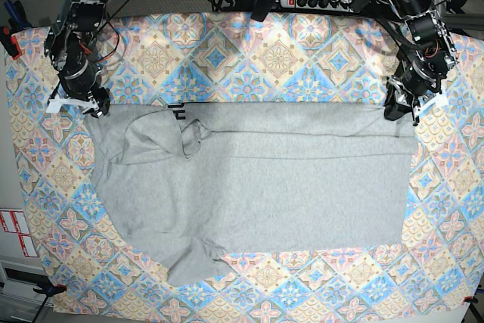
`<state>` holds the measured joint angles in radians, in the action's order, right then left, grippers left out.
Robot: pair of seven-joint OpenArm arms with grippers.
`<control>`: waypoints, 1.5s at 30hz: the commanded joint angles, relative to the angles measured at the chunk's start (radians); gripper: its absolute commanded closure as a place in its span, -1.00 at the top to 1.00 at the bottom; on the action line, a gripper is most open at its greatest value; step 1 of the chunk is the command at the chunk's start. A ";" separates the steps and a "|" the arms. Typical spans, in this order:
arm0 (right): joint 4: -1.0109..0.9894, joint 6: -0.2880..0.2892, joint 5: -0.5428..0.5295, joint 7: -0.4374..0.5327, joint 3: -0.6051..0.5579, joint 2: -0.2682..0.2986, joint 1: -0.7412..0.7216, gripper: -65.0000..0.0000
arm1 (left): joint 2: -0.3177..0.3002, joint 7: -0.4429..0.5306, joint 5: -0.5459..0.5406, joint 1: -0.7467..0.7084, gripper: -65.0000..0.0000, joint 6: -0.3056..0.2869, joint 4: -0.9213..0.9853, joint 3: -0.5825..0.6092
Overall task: Fold the T-shirt properly
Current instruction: 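Drag the shirt with both grippers toward the robot base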
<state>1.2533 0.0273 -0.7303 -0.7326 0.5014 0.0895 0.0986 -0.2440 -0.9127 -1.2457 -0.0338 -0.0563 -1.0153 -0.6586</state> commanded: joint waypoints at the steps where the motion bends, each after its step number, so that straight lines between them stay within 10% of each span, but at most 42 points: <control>1: -0.013 -0.023 0.024 -0.018 -0.002 0.006 -0.024 -0.23 | -0.015 -0.001 -0.016 0.007 -1.00 -0.010 -0.015 -0.002; 11: -0.040 -0.022 0.024 -0.026 -0.007 0.006 -0.072 -0.27 | -0.015 -0.001 -0.016 0.007 -1.00 -0.010 -0.015 -0.002; 18: -0.034 -0.022 0.024 -0.022 0.000 0.006 -0.066 -1.00 | -0.016 -0.003 -0.016 -0.005 -1.00 -0.010 -0.021 -0.002; 45: 0.179 -0.022 -0.156 -0.028 0.099 0.010 0.293 -0.99 | -0.010 -0.032 -0.019 -0.364 -1.00 -0.010 -0.328 -0.007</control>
<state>1.4170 0.0109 -0.8913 -0.7719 0.5911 0.0837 0.3851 -0.2382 -0.9485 -1.2575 -0.3901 -0.0597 -1.3270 -0.6540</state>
